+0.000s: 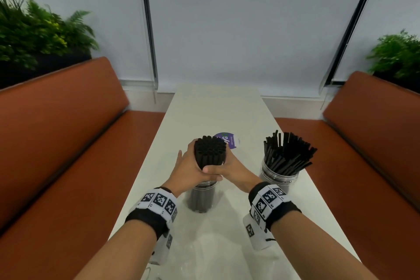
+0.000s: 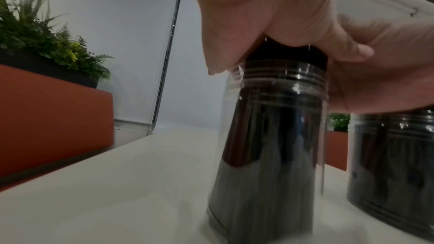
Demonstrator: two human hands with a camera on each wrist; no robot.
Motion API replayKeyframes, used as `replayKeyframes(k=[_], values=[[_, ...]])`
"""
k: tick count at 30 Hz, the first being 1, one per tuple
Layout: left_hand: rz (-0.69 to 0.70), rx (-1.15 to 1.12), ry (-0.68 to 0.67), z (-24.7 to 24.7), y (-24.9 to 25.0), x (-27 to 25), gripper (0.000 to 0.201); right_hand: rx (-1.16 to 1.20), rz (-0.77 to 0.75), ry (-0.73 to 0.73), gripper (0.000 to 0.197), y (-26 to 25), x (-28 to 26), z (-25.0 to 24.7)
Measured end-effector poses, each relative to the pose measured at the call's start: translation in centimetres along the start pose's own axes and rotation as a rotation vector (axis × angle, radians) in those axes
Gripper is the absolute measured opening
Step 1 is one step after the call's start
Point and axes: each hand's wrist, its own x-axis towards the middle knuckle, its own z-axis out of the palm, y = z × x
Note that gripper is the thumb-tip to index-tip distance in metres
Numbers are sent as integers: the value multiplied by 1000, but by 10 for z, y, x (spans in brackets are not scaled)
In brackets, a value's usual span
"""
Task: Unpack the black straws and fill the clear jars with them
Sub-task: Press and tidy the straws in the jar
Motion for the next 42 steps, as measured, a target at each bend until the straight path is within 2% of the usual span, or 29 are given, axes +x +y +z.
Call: replayKeyframes(k=[3,4,8,11,15,19,22,25,27,29,32,35,39,42], values=[[-82,-17,-149,-21,4,1,131,-24,23,-15,108,-7,-4,-13],[-120,5,-195,-29,6,3,134,-32,34,-15,112,-9,-6,-18],[-243,183,-329,-57,17,8,116,-64,75,-25,112,-13,-12,-31],[-229,194,-397,-60,20,8,116,-50,81,5,114,-10,-15,-26],[-83,45,-342,-38,20,11,106,34,-4,31,99,-7,-10,0],[-6,-84,-139,-20,17,17,96,136,-85,196,82,-14,3,12],[37,-170,-20,-15,20,18,99,181,-136,193,72,-24,7,-1],[24,-162,-44,-16,21,13,115,188,-105,115,65,-19,4,-15],[-4,-179,-59,-20,19,11,119,160,-78,78,53,-11,1,-21],[-26,-203,-85,-27,16,12,123,153,-76,49,49,-5,-2,-26],[-79,-169,-199,-35,10,12,130,183,-66,41,58,-3,-3,-27],[-116,-97,-297,-33,4,8,131,205,-38,28,80,-6,-7,-27],[-94,-25,-291,-23,4,12,124,102,-51,-48,93,-5,-9,-17],[-72,-8,-272,-18,8,19,107,60,-95,26,83,-11,-4,-2]])
